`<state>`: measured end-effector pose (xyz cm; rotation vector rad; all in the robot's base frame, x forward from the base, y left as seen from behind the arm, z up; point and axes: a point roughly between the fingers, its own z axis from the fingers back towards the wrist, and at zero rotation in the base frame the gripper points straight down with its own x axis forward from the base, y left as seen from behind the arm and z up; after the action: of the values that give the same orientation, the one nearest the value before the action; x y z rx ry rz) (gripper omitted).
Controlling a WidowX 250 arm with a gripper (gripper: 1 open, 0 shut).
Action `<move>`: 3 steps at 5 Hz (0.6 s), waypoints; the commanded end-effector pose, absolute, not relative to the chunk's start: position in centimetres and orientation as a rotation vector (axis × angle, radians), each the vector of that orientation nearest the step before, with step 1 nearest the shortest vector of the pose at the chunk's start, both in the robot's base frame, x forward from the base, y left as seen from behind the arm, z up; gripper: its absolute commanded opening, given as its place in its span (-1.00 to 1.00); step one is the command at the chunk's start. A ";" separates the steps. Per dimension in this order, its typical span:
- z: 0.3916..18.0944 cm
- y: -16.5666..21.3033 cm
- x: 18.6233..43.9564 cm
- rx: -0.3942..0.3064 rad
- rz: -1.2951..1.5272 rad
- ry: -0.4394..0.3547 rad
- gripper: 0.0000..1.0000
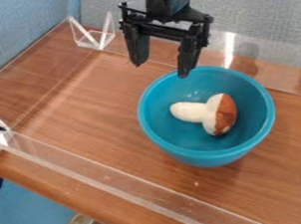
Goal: Remove the mushroom from inside the blue bowl and put it on the table
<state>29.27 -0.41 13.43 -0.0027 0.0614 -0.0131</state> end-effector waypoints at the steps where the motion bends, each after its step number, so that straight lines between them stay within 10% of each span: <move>1: 12.7 -0.1 29.6 -0.004 -0.048 0.075 1.00; 3: 12.1 -6.1 30.0 0.006 -0.232 0.084 1.00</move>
<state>29.31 -6.18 10.70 0.0070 0.1352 -0.2407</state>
